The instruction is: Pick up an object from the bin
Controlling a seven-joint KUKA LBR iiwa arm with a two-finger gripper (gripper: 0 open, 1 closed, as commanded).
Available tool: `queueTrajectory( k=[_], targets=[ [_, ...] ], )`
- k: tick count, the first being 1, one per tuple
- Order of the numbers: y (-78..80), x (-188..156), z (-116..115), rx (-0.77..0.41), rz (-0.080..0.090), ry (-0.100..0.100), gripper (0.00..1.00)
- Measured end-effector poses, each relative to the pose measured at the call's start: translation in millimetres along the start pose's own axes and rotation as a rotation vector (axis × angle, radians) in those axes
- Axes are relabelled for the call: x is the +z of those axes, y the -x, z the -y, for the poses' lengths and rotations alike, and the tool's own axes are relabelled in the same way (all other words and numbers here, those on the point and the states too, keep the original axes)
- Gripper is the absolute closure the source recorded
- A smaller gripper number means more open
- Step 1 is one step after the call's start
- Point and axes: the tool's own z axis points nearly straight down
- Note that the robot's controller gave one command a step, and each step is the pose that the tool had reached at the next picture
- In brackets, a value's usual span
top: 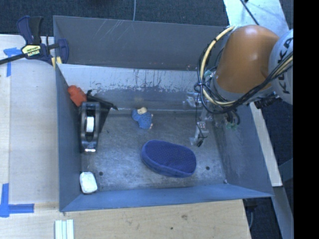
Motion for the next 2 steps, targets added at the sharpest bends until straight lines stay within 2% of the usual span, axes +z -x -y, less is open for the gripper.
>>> queueTrajectory(
  k=[1, 2],
  targets=[
    [-41.9, 121.7, -28.7, 0.127, -0.01, -0.001, 0.0],
    [-37.0, 115.3, -27.9, 0.126, 0.005, 0.0, 1.0]
  ],
)
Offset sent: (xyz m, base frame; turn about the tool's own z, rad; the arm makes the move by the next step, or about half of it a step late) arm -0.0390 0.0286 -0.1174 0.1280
